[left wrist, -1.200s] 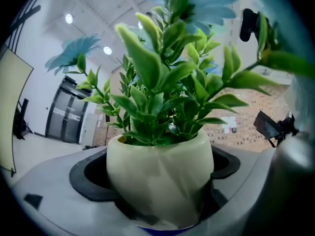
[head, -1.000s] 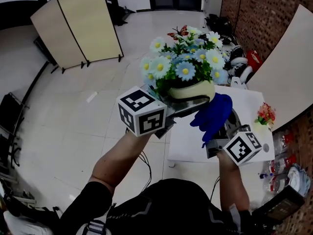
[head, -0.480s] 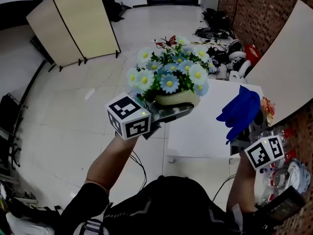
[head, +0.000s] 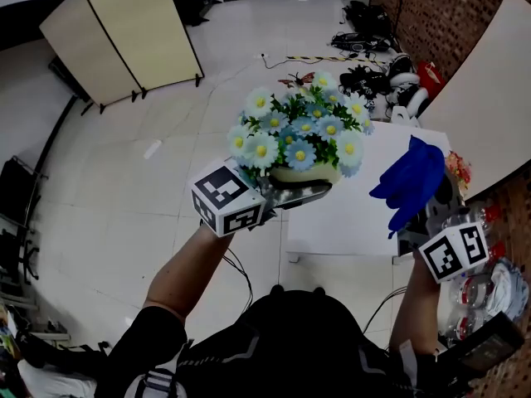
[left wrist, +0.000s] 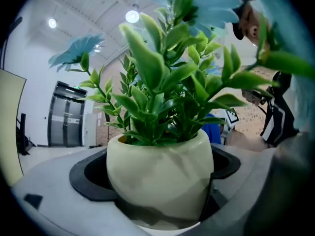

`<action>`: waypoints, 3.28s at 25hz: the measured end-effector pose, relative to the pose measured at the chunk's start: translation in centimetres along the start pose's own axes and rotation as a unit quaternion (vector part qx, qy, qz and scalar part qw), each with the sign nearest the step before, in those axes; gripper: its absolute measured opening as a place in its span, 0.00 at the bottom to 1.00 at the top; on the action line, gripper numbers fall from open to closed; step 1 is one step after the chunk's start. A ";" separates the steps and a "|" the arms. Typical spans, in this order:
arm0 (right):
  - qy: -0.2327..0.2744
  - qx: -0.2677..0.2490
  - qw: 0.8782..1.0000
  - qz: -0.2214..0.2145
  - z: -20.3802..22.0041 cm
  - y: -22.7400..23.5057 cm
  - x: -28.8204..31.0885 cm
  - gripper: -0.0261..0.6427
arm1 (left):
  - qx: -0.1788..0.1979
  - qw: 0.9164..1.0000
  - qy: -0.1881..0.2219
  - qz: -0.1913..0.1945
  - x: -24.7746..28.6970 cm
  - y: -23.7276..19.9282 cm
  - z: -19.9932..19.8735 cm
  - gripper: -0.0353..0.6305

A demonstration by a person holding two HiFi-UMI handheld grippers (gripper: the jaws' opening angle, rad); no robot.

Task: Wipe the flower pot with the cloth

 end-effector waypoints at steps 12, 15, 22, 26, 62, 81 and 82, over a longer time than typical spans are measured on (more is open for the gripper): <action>-0.057 -0.026 0.998 0.005 5.7 0.7 0.3 0.11 | 0.006 0.998 -0.039 0.053 6.1 0.0 16.1 0.90; -0.067 -0.023 0.997 0.011 8.8 1.1 -0.7 0.11 | 0.006 0.997 -0.051 0.053 7.6 1.2 20.9 0.90; -0.083 -0.010 0.996 0.017 15.2 3.6 -0.1 0.11 | -0.002 0.995 -0.080 0.064 12.0 1.8 30.0 0.90; -0.094 -0.012 0.995 0.013 18.8 4.0 0.2 0.11 | 0.003 0.994 -0.086 0.069 13.1 2.3 33.9 0.90; -0.146 -0.011 0.989 -0.001 20.2 2.3 3.3 0.11 | -0.012 0.988 -0.147 0.044 5.5 2.3 42.7 0.94; -0.084 -0.013 0.996 -0.019 8.2 -0.2 3.0 0.11 | -0.100 0.991 0.053 -0.075 -4.4 1.0 14.0 0.56; -0.083 -0.014 0.996 -0.022 8.1 -0.4 2.9 0.11 | -0.107 0.989 0.059 -0.086 -4.7 0.8 13.0 0.48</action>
Point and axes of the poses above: the fingertips, and each gripper's own axes: x forward along the fingers, y to its right, z out of its underside, the point moved 4 cm from there along -x, backward along the fingers, and after that the axes turned 11 degrees about -y, right-handed, at the moved point
